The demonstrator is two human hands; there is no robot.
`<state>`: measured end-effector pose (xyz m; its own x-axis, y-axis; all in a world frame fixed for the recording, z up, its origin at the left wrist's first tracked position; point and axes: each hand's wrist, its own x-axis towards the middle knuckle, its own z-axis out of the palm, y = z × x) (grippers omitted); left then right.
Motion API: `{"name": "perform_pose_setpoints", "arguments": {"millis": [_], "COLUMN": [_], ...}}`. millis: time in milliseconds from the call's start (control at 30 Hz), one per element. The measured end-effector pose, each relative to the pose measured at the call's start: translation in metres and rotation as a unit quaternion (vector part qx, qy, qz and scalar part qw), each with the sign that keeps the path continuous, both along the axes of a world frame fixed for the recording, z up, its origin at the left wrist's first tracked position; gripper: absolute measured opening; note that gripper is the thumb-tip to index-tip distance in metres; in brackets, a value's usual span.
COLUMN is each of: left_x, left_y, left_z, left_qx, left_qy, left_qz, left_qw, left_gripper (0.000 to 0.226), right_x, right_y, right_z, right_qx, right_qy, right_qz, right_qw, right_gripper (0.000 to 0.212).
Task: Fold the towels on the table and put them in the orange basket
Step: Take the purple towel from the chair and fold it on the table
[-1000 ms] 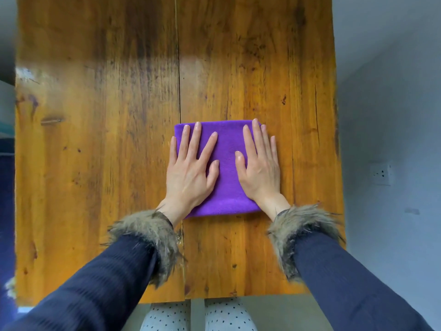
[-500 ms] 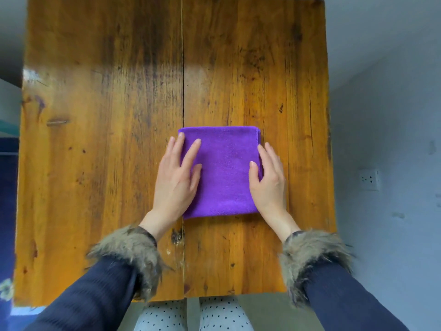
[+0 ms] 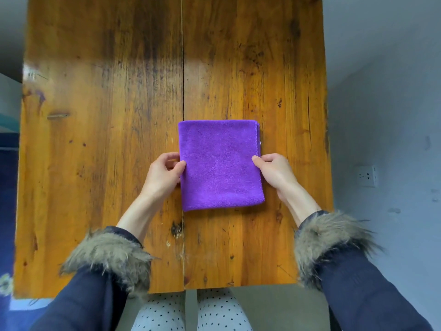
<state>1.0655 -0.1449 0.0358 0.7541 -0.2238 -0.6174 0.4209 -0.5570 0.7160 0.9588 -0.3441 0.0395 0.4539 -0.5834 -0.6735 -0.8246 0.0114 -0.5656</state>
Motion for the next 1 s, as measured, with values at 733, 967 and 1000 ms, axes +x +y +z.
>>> {"name": "perform_pose_setpoints", "arguments": {"millis": [733,967,1000], "left_x": [0.009,-0.004,-0.005], "left_y": [0.022,0.101,0.116], "left_z": [0.028,0.076,0.085], "left_qx": [-0.07,-0.088,-0.092], "left_qy": [0.097,0.048,0.038], "left_qz": [-0.021,0.042,0.056], "left_qw": [0.993,0.994,0.993], "left_gripper": [0.009,0.005,0.006], "right_x": [0.014,0.036,0.041], "right_y": [0.0,0.058,0.071], "right_z": [0.037,0.092,0.1], "right_qx": [0.188,0.177,0.175], "right_qy": [-0.058,-0.088,-0.094], "right_qz": [0.026,0.102,0.117], "right_qw": [0.98,0.975,0.973], "right_gripper": [0.009,0.014,0.012]}}
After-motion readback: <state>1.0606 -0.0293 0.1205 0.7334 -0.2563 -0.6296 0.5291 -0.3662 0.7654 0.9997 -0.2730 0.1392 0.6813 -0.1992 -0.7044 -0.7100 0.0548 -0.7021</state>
